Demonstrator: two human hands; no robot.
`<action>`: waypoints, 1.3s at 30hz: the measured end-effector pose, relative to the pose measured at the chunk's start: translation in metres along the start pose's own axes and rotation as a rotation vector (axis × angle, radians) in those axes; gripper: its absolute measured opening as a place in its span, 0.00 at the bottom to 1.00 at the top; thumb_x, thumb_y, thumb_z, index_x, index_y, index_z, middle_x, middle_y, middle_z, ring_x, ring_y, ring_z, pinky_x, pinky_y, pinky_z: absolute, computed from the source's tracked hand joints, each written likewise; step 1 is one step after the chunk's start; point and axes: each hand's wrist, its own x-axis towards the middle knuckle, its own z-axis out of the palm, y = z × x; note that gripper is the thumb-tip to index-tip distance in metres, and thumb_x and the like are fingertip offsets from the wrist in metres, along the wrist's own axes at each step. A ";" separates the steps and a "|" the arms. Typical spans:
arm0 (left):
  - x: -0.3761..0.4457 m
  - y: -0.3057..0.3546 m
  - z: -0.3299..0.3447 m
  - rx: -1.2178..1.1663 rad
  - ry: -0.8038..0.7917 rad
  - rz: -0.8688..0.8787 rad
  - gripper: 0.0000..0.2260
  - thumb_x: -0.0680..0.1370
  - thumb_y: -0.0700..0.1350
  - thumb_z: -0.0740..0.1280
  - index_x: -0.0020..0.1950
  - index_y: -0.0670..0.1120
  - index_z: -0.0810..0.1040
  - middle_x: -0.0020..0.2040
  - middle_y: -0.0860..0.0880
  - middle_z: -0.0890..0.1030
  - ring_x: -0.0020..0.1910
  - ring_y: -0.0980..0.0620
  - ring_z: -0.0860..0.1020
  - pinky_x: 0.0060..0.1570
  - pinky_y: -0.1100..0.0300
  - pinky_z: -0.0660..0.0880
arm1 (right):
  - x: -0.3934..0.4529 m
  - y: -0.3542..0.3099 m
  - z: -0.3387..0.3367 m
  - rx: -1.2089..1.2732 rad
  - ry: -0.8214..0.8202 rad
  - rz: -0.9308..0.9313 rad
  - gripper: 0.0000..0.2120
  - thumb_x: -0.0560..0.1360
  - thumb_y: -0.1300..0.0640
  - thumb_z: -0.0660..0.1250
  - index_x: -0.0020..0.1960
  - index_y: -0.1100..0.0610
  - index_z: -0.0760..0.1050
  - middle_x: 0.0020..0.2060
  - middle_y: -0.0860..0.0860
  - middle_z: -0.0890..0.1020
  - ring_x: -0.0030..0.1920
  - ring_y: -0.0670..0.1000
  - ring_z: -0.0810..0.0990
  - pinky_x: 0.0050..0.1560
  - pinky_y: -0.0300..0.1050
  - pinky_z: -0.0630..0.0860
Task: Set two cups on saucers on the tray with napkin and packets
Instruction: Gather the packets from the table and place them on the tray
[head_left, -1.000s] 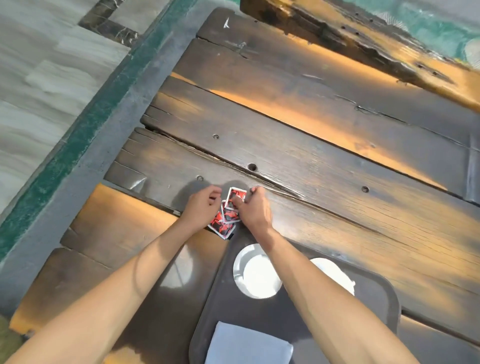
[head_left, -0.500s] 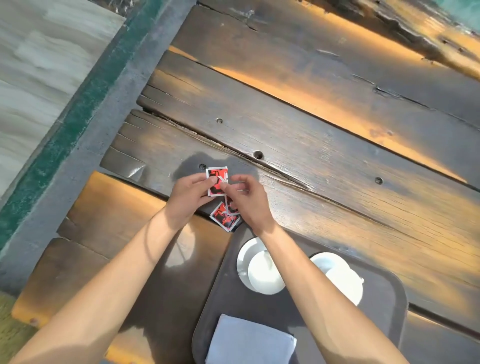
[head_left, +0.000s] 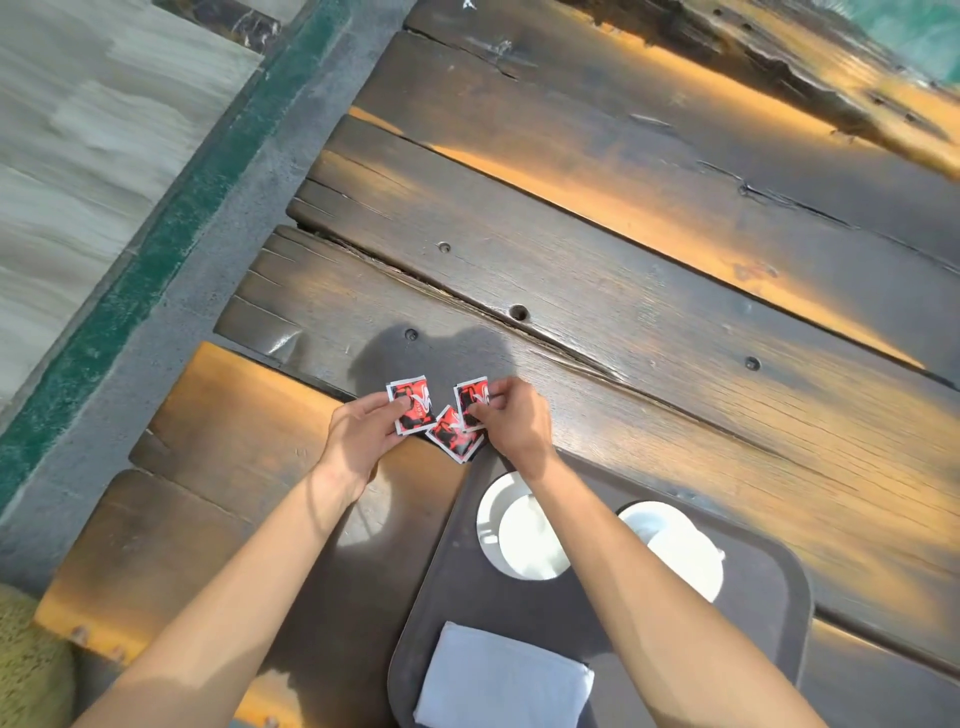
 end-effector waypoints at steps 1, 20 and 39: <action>-0.001 0.000 0.001 -0.002 0.006 0.001 0.08 0.80 0.36 0.68 0.58 0.37 0.81 0.49 0.40 0.84 0.42 0.51 0.84 0.42 0.64 0.82 | 0.000 -0.001 -0.002 0.060 -0.001 -0.015 0.08 0.74 0.56 0.75 0.51 0.53 0.79 0.41 0.49 0.87 0.47 0.50 0.85 0.50 0.46 0.78; 0.011 0.000 -0.028 -0.039 -0.177 0.022 0.10 0.77 0.39 0.71 0.58 0.38 0.84 0.55 0.38 0.85 0.55 0.44 0.85 0.60 0.53 0.80 | -0.018 -0.015 0.013 0.030 -0.027 -0.220 0.18 0.70 0.45 0.78 0.53 0.52 0.77 0.45 0.51 0.84 0.46 0.54 0.84 0.49 0.54 0.82; -0.038 -0.001 -0.037 -0.140 -0.153 0.090 0.08 0.77 0.39 0.71 0.54 0.39 0.85 0.54 0.38 0.86 0.51 0.45 0.86 0.53 0.59 0.82 | -0.052 -0.035 -0.024 0.487 -0.305 -0.173 0.08 0.77 0.57 0.74 0.54 0.59 0.81 0.36 0.48 0.82 0.35 0.42 0.81 0.36 0.31 0.76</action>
